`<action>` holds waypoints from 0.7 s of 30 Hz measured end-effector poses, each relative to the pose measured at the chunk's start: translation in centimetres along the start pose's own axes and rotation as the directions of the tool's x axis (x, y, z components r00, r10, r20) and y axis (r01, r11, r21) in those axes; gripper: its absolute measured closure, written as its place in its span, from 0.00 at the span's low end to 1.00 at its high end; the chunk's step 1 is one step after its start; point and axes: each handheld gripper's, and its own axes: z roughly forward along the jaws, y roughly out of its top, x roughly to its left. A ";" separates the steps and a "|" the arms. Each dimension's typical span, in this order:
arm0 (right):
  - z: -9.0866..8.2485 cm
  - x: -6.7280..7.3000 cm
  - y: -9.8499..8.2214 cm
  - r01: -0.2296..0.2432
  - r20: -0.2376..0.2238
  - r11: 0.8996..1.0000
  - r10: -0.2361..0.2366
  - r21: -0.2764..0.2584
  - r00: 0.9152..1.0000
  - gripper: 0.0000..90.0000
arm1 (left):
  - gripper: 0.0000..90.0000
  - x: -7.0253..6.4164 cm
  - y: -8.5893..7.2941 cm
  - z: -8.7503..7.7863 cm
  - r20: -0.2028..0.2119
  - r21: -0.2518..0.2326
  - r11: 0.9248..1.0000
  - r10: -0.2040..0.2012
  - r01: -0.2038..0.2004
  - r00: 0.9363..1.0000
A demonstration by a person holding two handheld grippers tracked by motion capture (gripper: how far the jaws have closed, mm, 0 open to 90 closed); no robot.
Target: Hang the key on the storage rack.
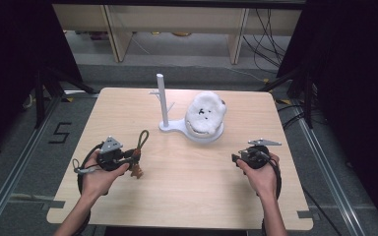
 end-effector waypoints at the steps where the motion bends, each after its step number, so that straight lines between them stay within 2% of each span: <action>1: 0.0 0.0 0.0 0.003 0.002 1.000 -0.003 0.000 1.000 0.61 | 0.76 0.1 0.1 0.0 0.003 -0.014 1.000 0.002 -0.002 1.000; 5: 0.0 0.0 0.0 0.012 0.017 1.000 -0.012 0.001 1.000 0.60 | 0.76 0.1 0.4 -0.3 -0.006 -0.032 0.999 0.008 -0.008 1.000; 9: -0.1 0.1 0.0 0.000 0.016 1.000 0.000 0.002 1.000 0.59 | 0.76 0.1 0.6 -0.5 -0.012 -0.061 0.998 0.021 -0.022 1.000; 10: 0.0 0.0 0.0 0.006 0.004 1.000 -0.006 -0.004 1.000 0.58 | 0.76 0.1 0.7 -0.5 -0.006 -0.071 0.997 0.024 -0.025 1.000; 13: 0.1 -0.1 -0.1 0.014 0.012 1.000 -0.014 -0.005 1.000 0.58 | 0.76 0.1 1.0 -0.6 -0.007 -0.088 0.996 0.029 -0.029 1.000; 14: 0.2 0.1 0.0 0.003 0.006 1.000 -0.003 -0.004 1.000 0.58 | 0.76 0.1 1.1 -0.7 -0.013 -0.087 0.996 0.028 -0.029 1.000; 15: 0.1 0.0 0.0 0.011 -0.002 1.000 -0.011 -0.001 1.000 0.58 | 0.76 0.1 1.2 -0.7 -0.015 -0.094 0.995 0.029 -0.030 0.999; 16: 0.1 0.2 -0.1 -0.001 0.001 1.000 0.001 -0.005 1.000 0.58 | 0.76 0.1 1.3 -0.7 -0.012 -0.101 0.994 0.030 -0.031 0.999; 17: -0.1 0.6 -0.1 -0.043 0.012 0.999 0.043 0.008 0.999 0.58 | 0.76 0.1 1.4 -0.7 -0.014 -0.097 0.995 0.030 -0.031 0.999; 18: 0.1 0.4 -0.1 -0.023 0.004 1.000 0.023 -0.007 1.000 0.58 | 0.76 0.1 1.5 -0.7 -0.013 -0.102 0.994 0.035 -0.036 0.999; 21: 0.1 0.4 0.0 -0.021 0.008 1.000 0.021 -0.008 1.000 0.58 | 0.76 0.0 1.9 -0.7 -0.014 -0.107 0.993 0.040 -0.041 0.999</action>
